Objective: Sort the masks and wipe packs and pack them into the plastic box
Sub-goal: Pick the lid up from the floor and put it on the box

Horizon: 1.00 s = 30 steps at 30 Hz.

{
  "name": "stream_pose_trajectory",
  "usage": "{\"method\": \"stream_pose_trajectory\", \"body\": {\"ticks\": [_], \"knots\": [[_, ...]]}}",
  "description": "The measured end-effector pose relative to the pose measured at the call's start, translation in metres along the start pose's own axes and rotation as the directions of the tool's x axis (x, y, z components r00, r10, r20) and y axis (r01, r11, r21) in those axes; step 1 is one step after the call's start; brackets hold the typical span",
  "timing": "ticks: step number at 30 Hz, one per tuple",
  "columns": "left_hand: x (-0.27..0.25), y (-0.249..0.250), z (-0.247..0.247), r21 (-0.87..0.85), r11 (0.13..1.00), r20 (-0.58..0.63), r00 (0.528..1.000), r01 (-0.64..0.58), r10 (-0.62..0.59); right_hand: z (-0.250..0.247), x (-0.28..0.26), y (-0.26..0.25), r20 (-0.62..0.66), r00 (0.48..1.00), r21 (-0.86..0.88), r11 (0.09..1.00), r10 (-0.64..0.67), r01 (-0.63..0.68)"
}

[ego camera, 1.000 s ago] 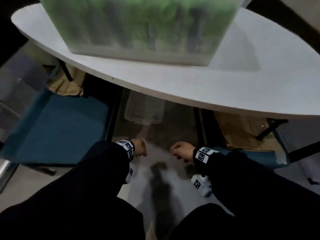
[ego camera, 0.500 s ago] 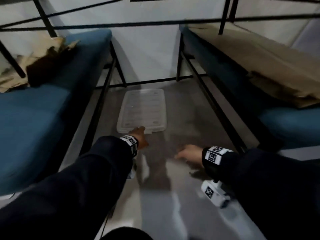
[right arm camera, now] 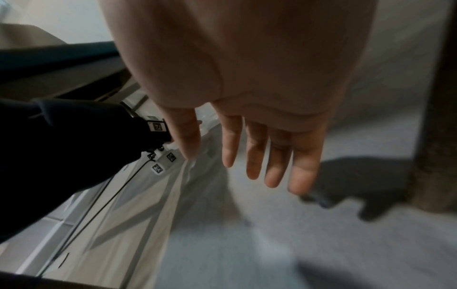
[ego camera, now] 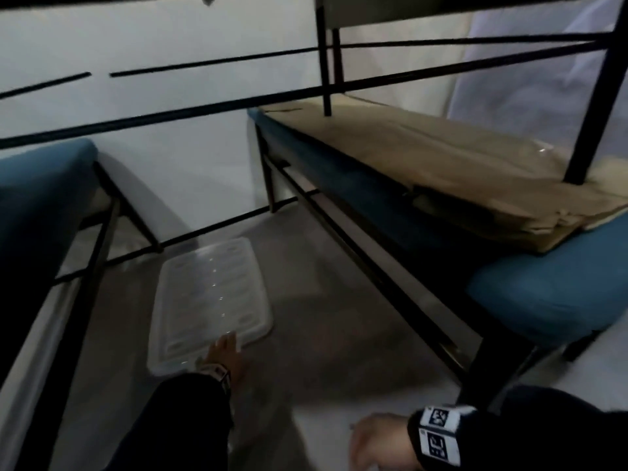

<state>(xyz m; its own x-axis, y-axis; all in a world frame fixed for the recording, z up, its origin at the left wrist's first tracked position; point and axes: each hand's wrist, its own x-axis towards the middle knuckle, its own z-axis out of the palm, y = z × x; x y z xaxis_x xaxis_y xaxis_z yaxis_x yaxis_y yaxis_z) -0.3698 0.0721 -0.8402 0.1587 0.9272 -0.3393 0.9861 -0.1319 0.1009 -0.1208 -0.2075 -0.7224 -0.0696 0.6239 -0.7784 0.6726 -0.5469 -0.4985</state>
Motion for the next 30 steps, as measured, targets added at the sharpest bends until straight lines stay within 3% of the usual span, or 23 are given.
{"method": "stream_pose_trajectory", "body": {"ticks": [3, 5, 8, 11, 14, 17, 19, 21, 23, 26, 30], "knots": [[-0.005, 0.012, 0.008, 0.081, 0.995, -0.083, 0.994, -0.066, 0.073, -0.005, 0.006, 0.006, -0.006, 1.0, -0.016, 1.0, 0.015, -0.015], [-0.029, 0.025, 0.015, 0.175, 0.971, -0.077, 0.981, -0.165, 0.18, -0.004, 0.007, 0.0, -0.045, 0.999, 0.014, 1.0, 0.005, -0.004], [-0.073, 0.041, 0.028, 0.141, 0.951, -0.015, 0.96, -0.275, 0.28, -0.003, 0.016, -0.016, -0.161, 0.987, 0.085, 0.995, -0.028, 0.042], [-0.099, 0.044, 0.027, 0.122, 0.937, -0.094, 0.936, -0.328, 0.34, -0.008, 0.022, -0.035, -0.186, 0.982, 0.162, 0.985, -0.03, 0.06], [-0.119, 0.037, 0.002, 0.067, 0.939, -0.103, 0.933, -0.339, 0.344, -0.018, 0.03, -0.05, -0.222, 0.974, 0.335, 0.942, 0.052, 0.026], [-0.152, 0.046, -0.057, 0.001, 0.928, -0.116, 0.922, -0.373, 0.371, -0.039, 0.039, -0.067, -0.361, 0.929, 0.548, 0.825, 0.083, 0.139], [-0.18, 0.059, -0.105, -0.056, 0.932, -0.124, 0.929, -0.358, 0.349, -0.059, 0.031, -0.083, -0.41, 0.903, 0.739, 0.627, 0.127, 0.247], [-0.214, 0.074, -0.154, -0.082, 0.935, -0.112, 0.936, -0.344, 0.335, -0.07, -0.012, -0.109, -0.353, 0.926, 0.847, 0.465, 0.131, 0.257], [-0.252, 0.087, -0.202, -0.066, 0.943, -0.115, 0.941, -0.327, 0.318, -0.082, -0.08, -0.135, -0.309, 0.943, 0.875, 0.426, 0.125, 0.231], [-0.322, 0.103, -0.264, 0.009, 0.942, -0.065, 0.94, -0.335, 0.335, -0.099, -0.172, -0.15, -0.183, 0.981, 0.86, 0.493, 0.064, 0.128], [-0.433, 0.126, -0.358, 0.007, 0.929, 0.077, 0.926, -0.37, 0.368, -0.113, -0.303, -0.164, -0.115, 0.98, 0.802, 0.597, 0.163, -0.005]]}}
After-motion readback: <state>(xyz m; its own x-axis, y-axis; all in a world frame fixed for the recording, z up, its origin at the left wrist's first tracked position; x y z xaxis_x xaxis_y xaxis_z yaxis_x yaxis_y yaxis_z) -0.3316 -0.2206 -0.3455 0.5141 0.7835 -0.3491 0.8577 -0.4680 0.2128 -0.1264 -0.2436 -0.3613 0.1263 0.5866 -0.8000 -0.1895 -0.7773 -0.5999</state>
